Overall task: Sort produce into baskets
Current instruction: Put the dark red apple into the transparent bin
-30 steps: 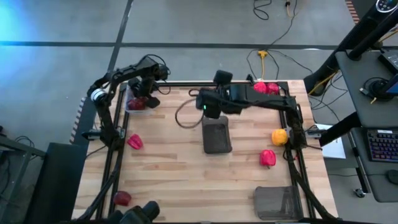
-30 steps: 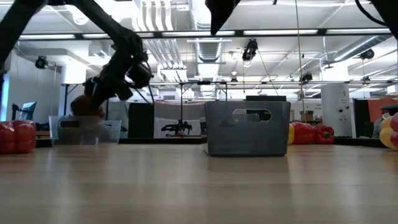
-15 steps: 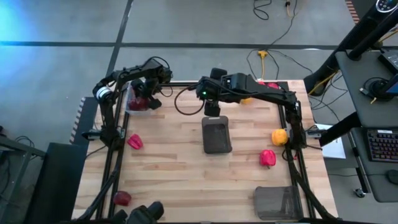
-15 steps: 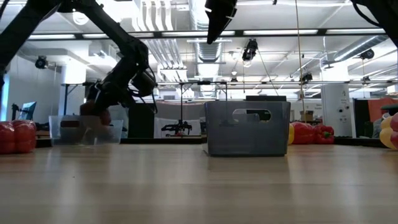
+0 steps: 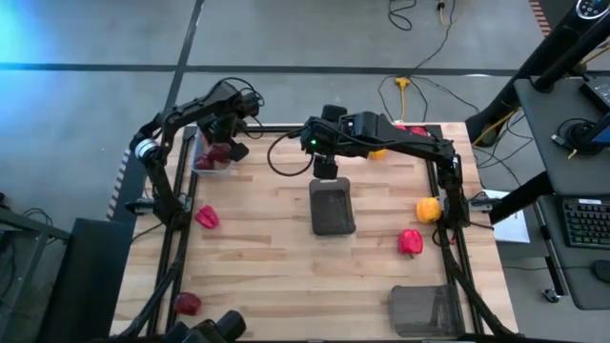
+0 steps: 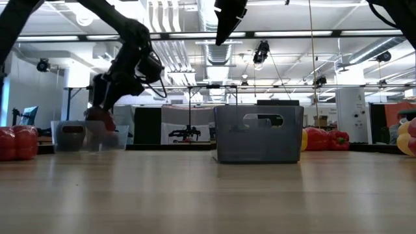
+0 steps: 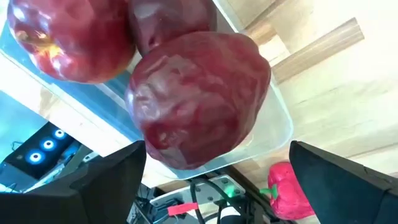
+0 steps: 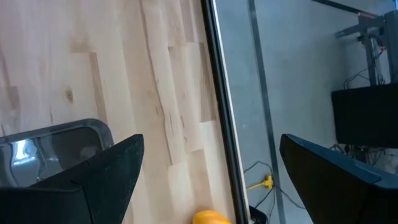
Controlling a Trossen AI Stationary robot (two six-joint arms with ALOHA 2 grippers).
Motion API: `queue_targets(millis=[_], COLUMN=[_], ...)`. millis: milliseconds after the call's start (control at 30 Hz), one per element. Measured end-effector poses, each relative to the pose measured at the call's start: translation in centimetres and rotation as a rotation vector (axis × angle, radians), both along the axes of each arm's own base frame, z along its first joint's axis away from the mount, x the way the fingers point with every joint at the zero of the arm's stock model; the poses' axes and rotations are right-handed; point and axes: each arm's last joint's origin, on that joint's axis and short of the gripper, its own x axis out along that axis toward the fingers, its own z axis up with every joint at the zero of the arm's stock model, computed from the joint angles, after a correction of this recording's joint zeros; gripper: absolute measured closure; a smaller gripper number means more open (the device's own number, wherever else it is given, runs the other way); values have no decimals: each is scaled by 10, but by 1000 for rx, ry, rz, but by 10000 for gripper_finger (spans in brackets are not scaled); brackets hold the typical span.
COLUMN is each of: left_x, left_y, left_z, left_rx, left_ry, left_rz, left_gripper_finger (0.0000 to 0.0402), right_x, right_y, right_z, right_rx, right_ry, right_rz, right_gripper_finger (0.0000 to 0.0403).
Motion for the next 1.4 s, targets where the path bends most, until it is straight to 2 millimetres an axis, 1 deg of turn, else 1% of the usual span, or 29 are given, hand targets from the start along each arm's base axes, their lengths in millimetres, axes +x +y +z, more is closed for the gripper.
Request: queue_targets(millis=[167, 333, 400, 467, 600, 667, 800, 900, 967, 1167, 1333, 1400], left_x=[-2, -6, -6, -2, 4, 5, -1, -6, -11, -13, -15, -17], left_y=[1, 0, 1, 8, 20, 20, 14, 10, 3, -9, -12, -16], left_z=[1, 10, 13, 13, 12, 11, -1, -14, -18, -12, -12, -7], left_rx=[13, 48, 97, 190, 355, 360, 302, 298, 261, 273, 283, 281], left_ry=[4, -17, -38, -65, -120, -119, -32, 27, 67, 66, 59, 60], left_rz=[4, -5, -25, -29, 40, 60, 51, 45, 48, 46, 55, 54], left_gripper_finger=[24, 24, 24, 27, 41, 48, 57, 60, 60, 61, 61, 61], right_x=[0, -2, -2, -2, -2, -2, -3, -4, -4, -2, -2, -1], right_y=[0, 0, 0, 0, 0, 0, 1, 1, 2, 2, 2, 2], right_z=[0, -1, -1, -1, -1, -1, -2, -3, -3, -7, -13, -14], right_rx=[2, 6, 6, 3, 1, 2, 15, 29, 61, 95, 99, 103], right_ry=[1, 24, 27, 24, 23, 24, 28, 30, 22, 27, 46, 48], right_rz=[-3, -4, -3, 1, 4, 4, -15, -27, -24, -13, -16, -22], right_gripper_finger=[35, 35, 35, 35, 35, 35, 35, 35, 35, 35, 35, 35])
